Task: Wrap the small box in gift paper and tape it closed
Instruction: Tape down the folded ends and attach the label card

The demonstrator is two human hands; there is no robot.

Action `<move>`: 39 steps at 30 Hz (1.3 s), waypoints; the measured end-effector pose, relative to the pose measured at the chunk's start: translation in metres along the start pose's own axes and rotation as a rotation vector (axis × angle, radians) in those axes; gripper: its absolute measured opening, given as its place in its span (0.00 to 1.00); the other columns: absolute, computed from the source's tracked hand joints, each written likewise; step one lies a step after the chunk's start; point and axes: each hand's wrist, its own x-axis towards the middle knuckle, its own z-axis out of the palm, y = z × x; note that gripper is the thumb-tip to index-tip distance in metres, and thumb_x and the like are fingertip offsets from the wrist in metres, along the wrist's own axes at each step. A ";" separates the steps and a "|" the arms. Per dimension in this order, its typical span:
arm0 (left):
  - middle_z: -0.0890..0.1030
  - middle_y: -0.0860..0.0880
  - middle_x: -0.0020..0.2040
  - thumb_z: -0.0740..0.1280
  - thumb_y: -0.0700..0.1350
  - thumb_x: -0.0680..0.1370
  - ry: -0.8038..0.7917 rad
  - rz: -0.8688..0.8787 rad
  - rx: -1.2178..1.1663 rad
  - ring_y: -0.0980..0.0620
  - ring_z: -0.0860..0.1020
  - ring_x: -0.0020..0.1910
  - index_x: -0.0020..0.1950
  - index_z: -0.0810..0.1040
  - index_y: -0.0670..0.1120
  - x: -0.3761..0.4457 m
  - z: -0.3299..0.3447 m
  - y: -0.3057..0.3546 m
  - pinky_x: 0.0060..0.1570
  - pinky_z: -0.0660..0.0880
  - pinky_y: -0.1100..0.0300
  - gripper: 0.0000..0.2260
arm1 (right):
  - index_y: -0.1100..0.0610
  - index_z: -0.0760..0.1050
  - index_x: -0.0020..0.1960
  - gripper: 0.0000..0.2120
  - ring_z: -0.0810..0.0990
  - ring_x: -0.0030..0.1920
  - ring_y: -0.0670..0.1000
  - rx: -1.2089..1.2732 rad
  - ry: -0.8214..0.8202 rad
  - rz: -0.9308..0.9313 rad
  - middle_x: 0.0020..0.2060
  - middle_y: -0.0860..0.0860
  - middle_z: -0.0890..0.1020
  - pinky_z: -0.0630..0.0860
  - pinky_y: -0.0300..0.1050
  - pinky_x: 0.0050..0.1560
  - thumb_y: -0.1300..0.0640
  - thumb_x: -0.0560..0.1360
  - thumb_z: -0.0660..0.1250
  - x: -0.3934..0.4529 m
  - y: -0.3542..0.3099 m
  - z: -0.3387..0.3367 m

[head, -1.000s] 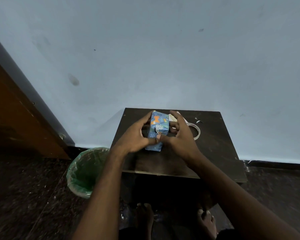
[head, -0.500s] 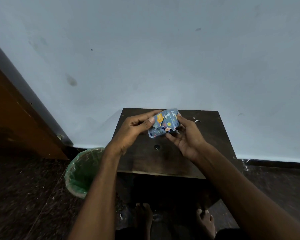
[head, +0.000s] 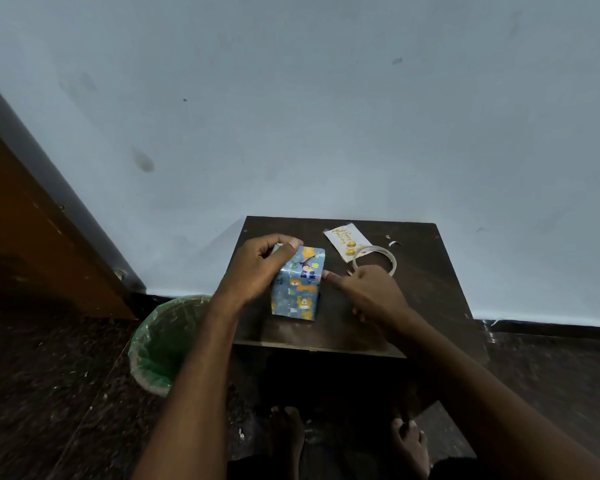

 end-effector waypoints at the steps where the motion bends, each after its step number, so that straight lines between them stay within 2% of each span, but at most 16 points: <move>1: 0.89 0.54 0.50 0.69 0.52 0.84 0.014 0.000 0.017 0.55 0.87 0.48 0.54 0.88 0.51 0.000 0.001 -0.001 0.44 0.80 0.60 0.09 | 0.58 0.78 0.37 0.23 0.80 0.28 0.52 0.044 0.001 -0.054 0.33 0.59 0.84 0.80 0.52 0.39 0.38 0.77 0.73 -0.001 -0.001 0.001; 3: 0.89 0.54 0.48 0.69 0.57 0.82 0.056 0.005 0.077 0.53 0.87 0.49 0.51 0.89 0.51 0.002 0.005 0.000 0.49 0.82 0.53 0.12 | 0.57 0.80 0.46 0.08 0.83 0.33 0.51 0.242 0.028 -0.171 0.40 0.57 0.86 0.82 0.52 0.39 0.53 0.78 0.75 -0.004 -0.002 0.003; 4: 0.88 0.54 0.45 0.67 0.59 0.81 0.085 0.009 0.121 0.52 0.87 0.47 0.49 0.88 0.50 0.002 0.008 0.002 0.50 0.81 0.51 0.15 | 0.56 0.81 0.52 0.05 0.86 0.40 0.52 0.360 0.017 -0.229 0.45 0.56 0.86 0.83 0.52 0.41 0.60 0.76 0.74 -0.004 -0.003 0.004; 5: 0.87 0.52 0.42 0.66 0.60 0.82 0.121 0.004 0.168 0.50 0.86 0.44 0.46 0.86 0.47 0.002 0.010 0.004 0.49 0.81 0.48 0.19 | 0.56 0.81 0.57 0.12 0.87 0.48 0.53 0.458 -0.020 -0.285 0.50 0.55 0.87 0.84 0.51 0.44 0.65 0.75 0.73 -0.004 -0.005 0.004; 7: 0.84 0.46 0.37 0.63 0.62 0.82 0.198 -0.015 0.210 0.46 0.83 0.40 0.42 0.82 0.42 0.002 0.014 0.008 0.46 0.80 0.44 0.24 | 0.53 0.78 0.66 0.26 0.85 0.59 0.53 0.553 -0.131 -0.369 0.57 0.54 0.85 0.84 0.52 0.54 0.65 0.70 0.72 0.000 -0.006 0.005; 10: 0.84 0.45 0.39 0.60 0.68 0.82 0.257 -0.082 0.205 0.45 0.84 0.41 0.44 0.82 0.41 0.003 0.016 0.010 0.48 0.80 0.44 0.31 | 0.48 0.74 0.74 0.34 0.83 0.62 0.51 0.546 -0.191 -0.451 0.60 0.51 0.85 0.82 0.52 0.61 0.63 0.70 0.77 0.002 -0.005 0.003; 12: 0.87 0.51 0.41 0.57 0.71 0.83 0.215 -0.108 0.114 0.51 0.86 0.44 0.47 0.86 0.48 0.002 0.016 0.014 0.50 0.82 0.49 0.30 | 0.49 0.76 0.73 0.30 0.84 0.61 0.52 0.564 -0.136 -0.475 0.59 0.51 0.86 0.83 0.56 0.60 0.64 0.74 0.78 0.003 -0.004 0.002; 15: 0.88 0.54 0.53 0.56 0.68 0.84 -0.004 -0.108 -0.094 0.56 0.86 0.53 0.61 0.85 0.54 -0.001 0.014 0.019 0.54 0.81 0.57 0.25 | 0.51 0.81 0.67 0.22 0.85 0.59 0.52 0.556 -0.034 -0.525 0.59 0.49 0.86 0.83 0.59 0.60 0.64 0.75 0.76 0.005 -0.006 -0.001; 17: 0.86 0.53 0.61 0.62 0.58 0.85 -0.130 -0.086 -0.138 0.55 0.84 0.59 0.72 0.79 0.52 -0.002 0.013 0.017 0.52 0.79 0.66 0.18 | 0.52 0.83 0.63 0.19 0.86 0.57 0.51 0.526 0.006 -0.544 0.57 0.47 0.87 0.83 0.60 0.59 0.65 0.75 0.76 0.006 -0.005 -0.007; 19: 0.84 0.50 0.64 0.70 0.46 0.84 -0.175 -0.046 -0.144 0.54 0.84 0.61 0.75 0.76 0.50 -0.004 0.014 0.014 0.53 0.79 0.66 0.19 | 0.53 0.84 0.61 0.17 0.86 0.56 0.50 0.523 -0.005 -0.535 0.55 0.46 0.87 0.84 0.59 0.58 0.67 0.74 0.76 0.006 -0.005 -0.013; 25: 0.86 0.49 0.62 0.69 0.41 0.83 -0.177 -0.090 -0.211 0.54 0.86 0.53 0.72 0.78 0.51 -0.001 0.020 0.021 0.52 0.81 0.61 0.17 | 0.57 0.83 0.59 0.14 0.87 0.55 0.55 0.612 -0.059 -0.463 0.53 0.53 0.87 0.85 0.56 0.53 0.67 0.76 0.75 0.008 -0.004 -0.018; 28: 0.87 0.49 0.58 0.69 0.45 0.78 -0.159 -0.119 -0.229 0.55 0.85 0.49 0.68 0.81 0.52 0.001 0.023 0.024 0.49 0.80 0.61 0.18 | 0.59 0.82 0.60 0.11 0.88 0.50 0.51 0.621 -0.080 -0.457 0.51 0.56 0.88 0.82 0.41 0.42 0.65 0.78 0.74 0.006 -0.005 -0.019; 30: 0.88 0.49 0.57 0.69 0.47 0.73 -0.149 -0.136 -0.258 0.54 0.85 0.48 0.65 0.83 0.52 0.001 0.026 0.024 0.50 0.78 0.59 0.20 | 0.61 0.81 0.60 0.12 0.88 0.48 0.51 0.654 -0.093 -0.445 0.50 0.58 0.88 0.79 0.37 0.39 0.65 0.78 0.74 0.006 -0.006 -0.018; 33: 0.88 0.47 0.55 0.71 0.45 0.71 -0.132 -0.169 -0.320 0.50 0.84 0.48 0.62 0.85 0.50 0.003 0.028 0.023 0.52 0.77 0.54 0.19 | 0.61 0.80 0.63 0.16 0.88 0.49 0.52 0.701 -0.112 -0.425 0.51 0.59 0.88 0.80 0.38 0.40 0.68 0.76 0.74 0.007 -0.007 -0.017; 36: 0.88 0.45 0.55 0.71 0.37 0.77 -0.138 -0.180 -0.344 0.49 0.84 0.49 0.61 0.85 0.48 0.004 0.028 0.020 0.54 0.78 0.53 0.14 | 0.61 0.80 0.65 0.21 0.87 0.47 0.50 0.734 -0.136 -0.390 0.51 0.59 0.87 0.79 0.37 0.40 0.71 0.73 0.75 0.007 -0.009 -0.019; 39: 0.88 0.44 0.55 0.71 0.34 0.78 -0.160 -0.165 -0.358 0.48 0.85 0.51 0.60 0.85 0.47 0.002 0.027 0.018 0.56 0.80 0.54 0.13 | 0.62 0.81 0.63 0.20 0.87 0.48 0.54 0.750 -0.177 -0.376 0.52 0.61 0.87 0.81 0.40 0.42 0.73 0.73 0.73 0.007 -0.008 -0.020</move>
